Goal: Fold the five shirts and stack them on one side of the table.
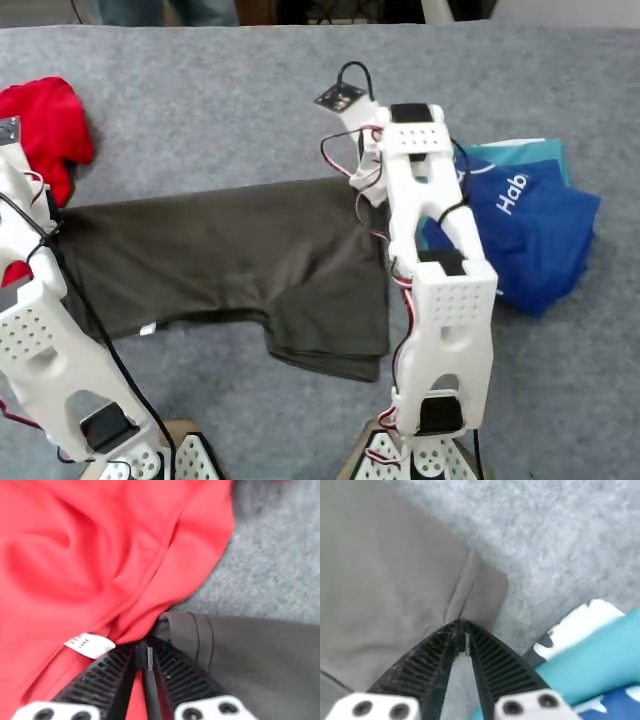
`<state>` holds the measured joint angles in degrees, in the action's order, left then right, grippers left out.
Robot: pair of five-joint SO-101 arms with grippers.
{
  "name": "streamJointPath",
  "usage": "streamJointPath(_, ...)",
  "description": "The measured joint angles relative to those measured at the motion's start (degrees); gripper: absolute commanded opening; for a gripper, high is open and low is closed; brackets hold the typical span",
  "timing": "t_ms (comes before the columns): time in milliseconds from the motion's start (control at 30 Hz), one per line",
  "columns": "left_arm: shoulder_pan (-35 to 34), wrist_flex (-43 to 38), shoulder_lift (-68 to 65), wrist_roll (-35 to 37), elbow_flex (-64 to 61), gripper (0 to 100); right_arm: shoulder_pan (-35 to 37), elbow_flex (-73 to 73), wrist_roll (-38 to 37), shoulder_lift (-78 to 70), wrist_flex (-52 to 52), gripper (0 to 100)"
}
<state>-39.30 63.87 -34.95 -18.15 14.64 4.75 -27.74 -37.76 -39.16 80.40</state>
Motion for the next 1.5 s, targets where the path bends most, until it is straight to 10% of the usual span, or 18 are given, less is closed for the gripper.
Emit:
streamJointPath(467, -0.4, 11.7, 20.9, -0.2, 0.3, 3, 3.0, -16.4, 0.0, 0.0, 15.6, 1.4)
streamJointPath(800, -2.5, -7.7, 7.2, -0.3, -4.9, 11, 3.1, -16.6, 0.0, 0.0, 17.6, 1.4)
streamJointPath(1500, -10.5, 29.5, -32.6, 1.8, 76.3, 5, 3.1, -16.6, 0.0, 0.0, 17.6, 1.4)
